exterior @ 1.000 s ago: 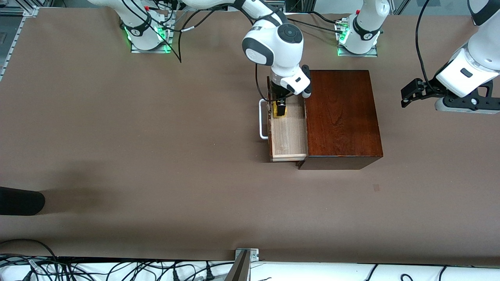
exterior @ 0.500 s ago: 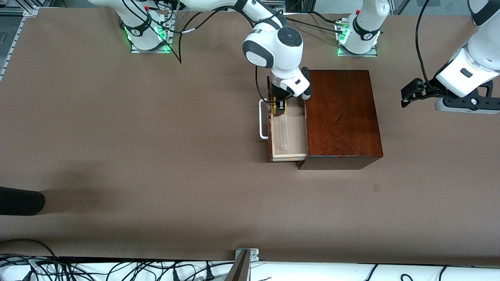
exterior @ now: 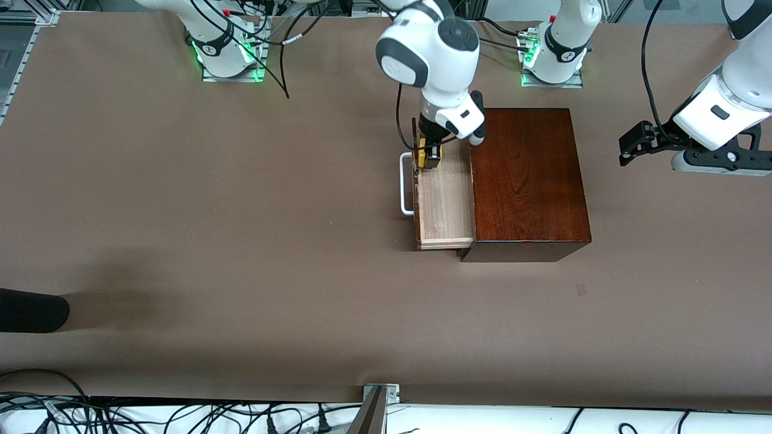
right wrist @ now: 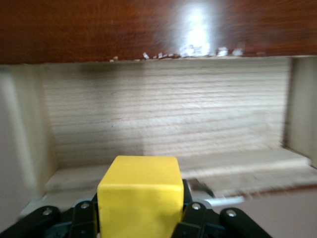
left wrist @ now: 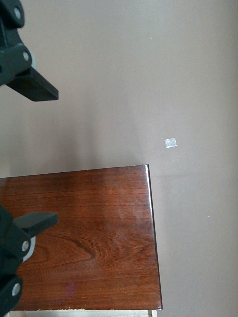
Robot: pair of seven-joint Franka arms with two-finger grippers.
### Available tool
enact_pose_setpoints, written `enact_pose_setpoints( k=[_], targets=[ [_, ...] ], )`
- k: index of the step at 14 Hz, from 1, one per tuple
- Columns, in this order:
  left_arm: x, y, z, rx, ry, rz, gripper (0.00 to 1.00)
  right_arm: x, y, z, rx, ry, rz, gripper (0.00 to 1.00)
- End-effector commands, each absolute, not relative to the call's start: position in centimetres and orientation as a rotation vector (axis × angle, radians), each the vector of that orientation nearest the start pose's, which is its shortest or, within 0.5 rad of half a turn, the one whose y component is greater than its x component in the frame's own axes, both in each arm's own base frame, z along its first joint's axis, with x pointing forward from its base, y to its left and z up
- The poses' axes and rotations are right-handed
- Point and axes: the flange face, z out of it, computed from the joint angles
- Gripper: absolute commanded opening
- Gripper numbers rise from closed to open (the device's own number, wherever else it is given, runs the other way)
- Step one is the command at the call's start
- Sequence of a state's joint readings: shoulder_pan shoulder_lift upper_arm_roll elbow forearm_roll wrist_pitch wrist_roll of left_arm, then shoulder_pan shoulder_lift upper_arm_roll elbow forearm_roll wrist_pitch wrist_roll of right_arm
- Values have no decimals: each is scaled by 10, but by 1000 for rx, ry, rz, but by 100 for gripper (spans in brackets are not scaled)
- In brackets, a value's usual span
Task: Open drawer, take yellow block, close drawer
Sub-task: 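Lift the cube out with the right gripper while the left gripper reaches the drawer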
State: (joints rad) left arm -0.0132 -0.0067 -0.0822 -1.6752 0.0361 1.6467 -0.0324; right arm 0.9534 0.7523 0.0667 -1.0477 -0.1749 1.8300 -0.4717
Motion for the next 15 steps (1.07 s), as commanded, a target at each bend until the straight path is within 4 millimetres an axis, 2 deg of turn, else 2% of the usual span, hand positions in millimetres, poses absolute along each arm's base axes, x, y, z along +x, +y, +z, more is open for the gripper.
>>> enact_pose_setpoints(
  k=[1, 3, 4, 7, 8, 11, 13, 14, 15],
  targets=[
    [550, -50, 588, -3107, 135, 33, 100, 454, 592, 459, -2412, -2093, -101, 0],
    [550, -50, 589, -3107, 137, 38, 100, 482, 556, 493, -2472, -2012, -133, 0],
    [549, -50, 588, -3106, 134, 50, 100, 497, 535, 503, -2514, -1969, -128, 0],
    [544, -54, 589, -3111, 166, 106, 100, 562, 445, 524, -2655, -1780, -65, 0],
    [541, -61, 591, -3108, 241, 133, 100, 578, 415, 533, -2678, -1722, -58, 0],
    [533, -104, 588, -3051, 649, 180, 100, 628, 322, 532, -2687, -1592, -3, 0],
    [529, -145, 569, -2980, 946, 266, 100, 655, 251, 529, -2706, -1427, 31, 0],
    [526, -166, 561, -2962, 1042, 285, 100, 658, 221, 522, -2728, -1335, 52, 0],
    [525, -190, 545, -2976, 1114, 336, 100, 655, 196, 514, -2754, -1268, 73, 0]
  ],
)
